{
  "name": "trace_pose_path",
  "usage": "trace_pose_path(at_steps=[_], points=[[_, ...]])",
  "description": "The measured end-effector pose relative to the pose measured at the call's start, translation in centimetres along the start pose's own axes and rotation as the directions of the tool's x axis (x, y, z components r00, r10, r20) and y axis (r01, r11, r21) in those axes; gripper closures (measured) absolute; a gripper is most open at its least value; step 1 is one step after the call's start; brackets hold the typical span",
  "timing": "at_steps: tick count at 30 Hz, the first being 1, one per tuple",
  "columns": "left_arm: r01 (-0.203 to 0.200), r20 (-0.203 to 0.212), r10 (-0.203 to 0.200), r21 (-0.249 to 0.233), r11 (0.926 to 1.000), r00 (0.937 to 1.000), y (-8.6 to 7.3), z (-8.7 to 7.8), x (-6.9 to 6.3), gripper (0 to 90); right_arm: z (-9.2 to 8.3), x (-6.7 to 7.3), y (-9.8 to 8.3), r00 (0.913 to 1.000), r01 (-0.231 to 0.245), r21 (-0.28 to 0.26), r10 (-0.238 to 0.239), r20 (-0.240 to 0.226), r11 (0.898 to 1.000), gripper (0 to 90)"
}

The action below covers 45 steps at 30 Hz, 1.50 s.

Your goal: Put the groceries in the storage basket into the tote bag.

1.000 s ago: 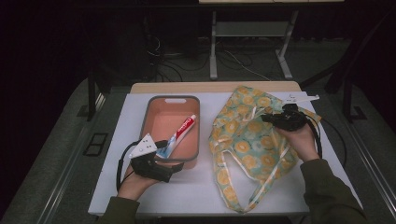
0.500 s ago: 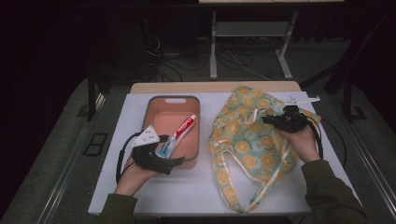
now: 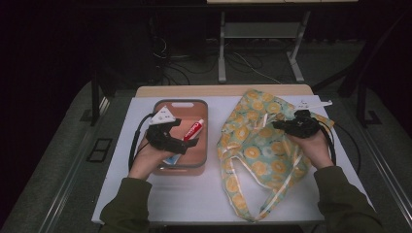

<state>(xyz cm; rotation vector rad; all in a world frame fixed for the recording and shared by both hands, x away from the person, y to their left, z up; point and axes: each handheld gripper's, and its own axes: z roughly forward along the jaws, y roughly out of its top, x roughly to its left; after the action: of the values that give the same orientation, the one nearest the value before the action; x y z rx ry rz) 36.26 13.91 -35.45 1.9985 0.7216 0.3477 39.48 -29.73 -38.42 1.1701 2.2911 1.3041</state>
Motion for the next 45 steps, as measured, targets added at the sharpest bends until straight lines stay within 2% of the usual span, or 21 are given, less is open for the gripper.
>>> trace_pose_path(at_steps=[6,10,13,14,16,18,20,21,23,25,27,28,29,32,33,34,37,40,42,45], points=[[0.0,-0.055,0.006,0.105,0.9944,0.9985,-0.3,2.5,1.6,8.8,0.0,0.0,0.0,1.0,0.0,-0.006,0.0,-0.005,1.0,89.0],[0.042,-0.111,-0.022,0.181,0.9825,0.9936,-1.2,3.9,2.8,14.6,-0.1,0.0,0.0,1.0,0.003,-0.008,-0.003,-0.005,1.0,88.9],[0.08,-0.11,-0.057,0.22,0.9722,0.9923,-1.9,4.7,3.4,20.3,0.0,-0.1,-0.1,1.0,0.002,-0.004,-0.002,-0.005,1.0,89.0],[0.101,-0.116,-0.075,0.244,0.9645,0.9904,-2.1,5.0,3.5,23.6,0.0,0.0,-0.1,1.0,0.0,-0.002,0.0,-0.005,1.0,88.9],[0.12,-0.113,-0.092,0.275,0.9539,0.9894,-2.4,5.4,3.6,31.6,0.1,0.0,-0.1,1.0,0.004,0.0,-0.004,-0.006,1.0,88.9],[0.13,-0.119,-0.096,0.325,0.9365,0.9882,-2.7,5.8,3.7,36.2,0.0,0.0,-0.1,1.0,0.003,-0.002,-0.003,-0.005,1.0,88.9],[0.137,-0.115,-0.104,0.343,0.9294,0.988,-2.9,6.1,3.8,41.7,0.0,0.0,-0.2,1.0,0.006,-0.002,-0.006,-0.005,1.0,89.0],[0.146,-0.118,-0.111,0.358,0.9221,0.9868,-2.9,6.2,3.9,44.5,0.0,0.0,-0.2,1.0,0.006,-0.002,-0.006,-0.006,1.0,88.9],[0.144,-0.107,-0.111,0.383,0.9123,0.9881,-3.1,6.4,3.9,50.1,0.0,0.0,-0.2,1.0,0.008,-0.001,-0.008,-0.006,1.0,88.9],[0.143,-0.118,-0.102,0.419,0.8965,0.9878,-3.3,6.7,3.9,52.3,0.0,0.1,-0.2,0.9999,0.01,-0.001,-0.01,-0.004,1.0,89.0],[0.139,-0.13,-0.091,0.439,0.8874,0.9874,-3.4,6.9,3.8,56.2,0.0,0.1,-0.2,0.9999,0.011,-0.001,-0.011,-0.004,1.0,89.0],[0.146,-0.132,-0.096,0.451,0.8803,0.9865,-3.5,6.9,3.9,57.6,0.0,0.1,-0.2,0.9999,0.011,-0.002,-0.011,-0.004,1.0,88.9],[0.159,-0.134,-0.109,0.453,0.8773,0.9849,-3.5,7.0,4.0,58.2,0.0,0.1,-0.2,0.9999,0.012,-0.003,-0.012,-0.003,1.0,89.0],[0.178,-0.138,-0.128,0.453,0.8738,0.9821,-3.5,6.9,4.0,62.3,0.0,0.1,-0.3,0.9999,0.012,-0.001,-0.012,-0.002,1.0,89.0],[0.183,-0.133,-0.137,0.445,0.8767,0.9815,-3.4,6.8,4.0,66.3,0.0,0.1,-0.3,0.9999,0.011,-0.001,-0.011,-0.001,1.0,89.0],[0.197,-0.138,-0.151,0.44,0.8763,0.979,-3.3,6.7,4.0,70.1,0.0,0.1,-0.3,0.9999,0.012,0.0,-0.012,-0.001,1.0,89.0],[0.193,-0.14,-0.145,0.44,0.8771,0.9795,-3.1,6.5,3.9,74.0,0.0,0.1,-0.3,0.9999,0.011,0.002,-0.011,0.0,1.0,89.0],[0.215,-0.149,-0.165,0.445,0.8694,0.9751,-2.9,6.4,3.9,75.1,0.0,0.1,-0.3,0.9999,0.011,0.002,-0.011,0.001,1.0,89.0],[0.21,-0.142,-0.164,0.433,0.8765,0.9762,-2.6,6.2,3.8,75.3,0.0,0.1,-0.2,0.9999,0.013,0.001,-0.013,0.001,1.0,89.0],[0.217,-0.14,-0.175,0.395,0.8928,0.9746,-2.0,5.4,3.8,75.3,0.1,0.2,-0.3,0.9999,0.012,0.004,-0.012,-0.002,1.0,89.0]])
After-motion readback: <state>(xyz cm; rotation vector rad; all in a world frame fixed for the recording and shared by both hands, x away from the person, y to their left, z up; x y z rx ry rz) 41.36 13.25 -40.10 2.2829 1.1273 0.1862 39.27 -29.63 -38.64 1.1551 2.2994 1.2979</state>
